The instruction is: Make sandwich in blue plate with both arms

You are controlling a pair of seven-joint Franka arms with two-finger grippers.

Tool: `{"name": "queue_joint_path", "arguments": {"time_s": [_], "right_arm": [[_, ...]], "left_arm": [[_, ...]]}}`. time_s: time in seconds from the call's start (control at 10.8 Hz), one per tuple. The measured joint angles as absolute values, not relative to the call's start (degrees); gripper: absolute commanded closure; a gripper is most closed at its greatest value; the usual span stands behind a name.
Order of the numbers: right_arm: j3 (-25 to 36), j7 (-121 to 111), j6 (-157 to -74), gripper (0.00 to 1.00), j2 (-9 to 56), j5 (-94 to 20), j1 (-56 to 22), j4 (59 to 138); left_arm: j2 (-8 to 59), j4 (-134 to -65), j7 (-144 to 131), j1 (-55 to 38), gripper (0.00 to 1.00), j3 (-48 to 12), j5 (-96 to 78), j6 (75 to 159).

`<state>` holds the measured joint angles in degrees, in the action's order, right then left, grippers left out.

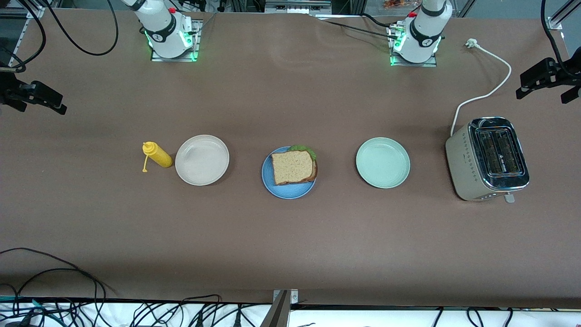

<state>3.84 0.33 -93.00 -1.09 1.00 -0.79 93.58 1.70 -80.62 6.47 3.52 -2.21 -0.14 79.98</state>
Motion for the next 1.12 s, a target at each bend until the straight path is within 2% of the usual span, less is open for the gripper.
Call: {"name": "queue_joint_path", "arguments": {"time_s": [1.12], "right_arm": [[3.7,0.3,-94.6,0.00,-0.6,1.0,-0.9,93.6]], "left_arm": [[1.4,-82.4,7.1,2.8,0.00,-2.4,-0.2,81.0]]}}
